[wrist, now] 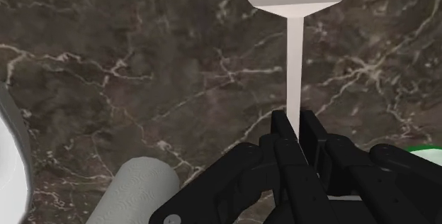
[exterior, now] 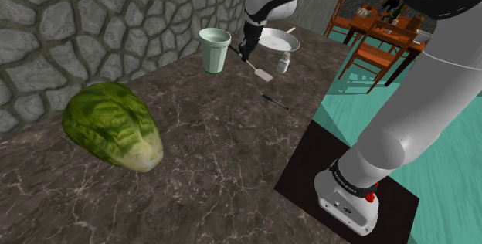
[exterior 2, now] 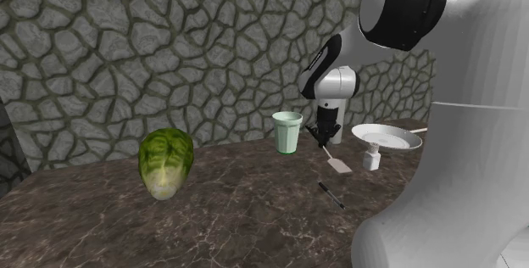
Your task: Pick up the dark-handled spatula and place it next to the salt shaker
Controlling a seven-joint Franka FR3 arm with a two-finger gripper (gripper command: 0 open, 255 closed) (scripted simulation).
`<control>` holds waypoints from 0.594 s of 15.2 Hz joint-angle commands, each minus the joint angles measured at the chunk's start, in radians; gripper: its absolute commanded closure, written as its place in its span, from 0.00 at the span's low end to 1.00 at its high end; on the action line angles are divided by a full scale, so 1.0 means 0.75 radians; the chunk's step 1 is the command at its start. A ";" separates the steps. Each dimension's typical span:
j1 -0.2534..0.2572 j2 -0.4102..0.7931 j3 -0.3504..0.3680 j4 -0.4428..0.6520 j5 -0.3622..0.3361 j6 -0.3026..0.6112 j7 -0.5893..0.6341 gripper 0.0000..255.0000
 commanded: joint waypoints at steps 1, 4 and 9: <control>0.001 0.020 0.000 -0.013 -0.002 0.034 0.001 1.00; 0.001 0.030 -0.001 -0.020 -0.003 0.051 0.002 1.00; 0.001 0.030 -0.001 -0.020 -0.003 0.051 0.002 1.00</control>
